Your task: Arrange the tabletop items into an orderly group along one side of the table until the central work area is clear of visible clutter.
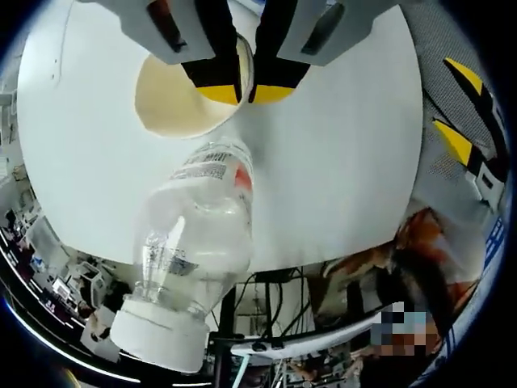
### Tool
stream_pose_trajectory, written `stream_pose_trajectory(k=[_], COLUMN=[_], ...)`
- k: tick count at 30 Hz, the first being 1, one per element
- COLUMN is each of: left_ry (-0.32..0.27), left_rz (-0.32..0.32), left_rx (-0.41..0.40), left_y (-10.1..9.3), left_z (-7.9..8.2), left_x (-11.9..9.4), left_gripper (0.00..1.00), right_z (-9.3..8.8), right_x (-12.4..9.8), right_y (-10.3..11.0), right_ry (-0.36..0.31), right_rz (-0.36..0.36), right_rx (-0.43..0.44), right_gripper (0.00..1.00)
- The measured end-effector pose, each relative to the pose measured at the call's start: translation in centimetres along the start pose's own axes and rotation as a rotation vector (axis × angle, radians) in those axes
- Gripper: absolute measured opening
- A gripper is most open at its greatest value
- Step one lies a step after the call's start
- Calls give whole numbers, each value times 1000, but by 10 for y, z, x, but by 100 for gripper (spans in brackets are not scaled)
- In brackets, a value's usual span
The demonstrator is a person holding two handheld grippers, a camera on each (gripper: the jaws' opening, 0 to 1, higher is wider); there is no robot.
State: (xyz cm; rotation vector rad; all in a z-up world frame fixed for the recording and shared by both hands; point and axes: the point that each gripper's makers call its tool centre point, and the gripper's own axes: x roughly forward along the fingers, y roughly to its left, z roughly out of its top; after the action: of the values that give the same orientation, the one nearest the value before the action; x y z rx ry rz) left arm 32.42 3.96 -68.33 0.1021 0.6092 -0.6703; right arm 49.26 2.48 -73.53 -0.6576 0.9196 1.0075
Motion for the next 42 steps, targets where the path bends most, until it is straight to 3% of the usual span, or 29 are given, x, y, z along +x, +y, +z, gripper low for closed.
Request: stream_pose_trajectory(k=[5, 8, 13, 22, 28, 42], left_ry=[1, 4, 6, 7, 6, 5], left_rz=[6, 1, 0, -1, -4, -3], left_rx=[-1, 6, 6, 13, 11, 42], left_y=[1, -1, -1, -3, -4, -7], left_z=[-1, -1, -1, 0, 0, 1], left_x=[1, 2, 3, 4, 4, 1], left_gripper=[37, 37, 37, 37, 37, 37], right_z=[-4, -1, -1, 7, 15, 12], right_x=[0, -2, -4, -15, -18, -44], right_y=[-10, -13, -13, -9, -5, -6], right_ry=[29, 8, 0, -58, -79, -115], right_rz=[-23, -12, -16, 2, 2, -20], right_rx=[-54, -8, -12, 32, 15, 39], right_gripper=[2, 5, 12, 13, 14, 20])
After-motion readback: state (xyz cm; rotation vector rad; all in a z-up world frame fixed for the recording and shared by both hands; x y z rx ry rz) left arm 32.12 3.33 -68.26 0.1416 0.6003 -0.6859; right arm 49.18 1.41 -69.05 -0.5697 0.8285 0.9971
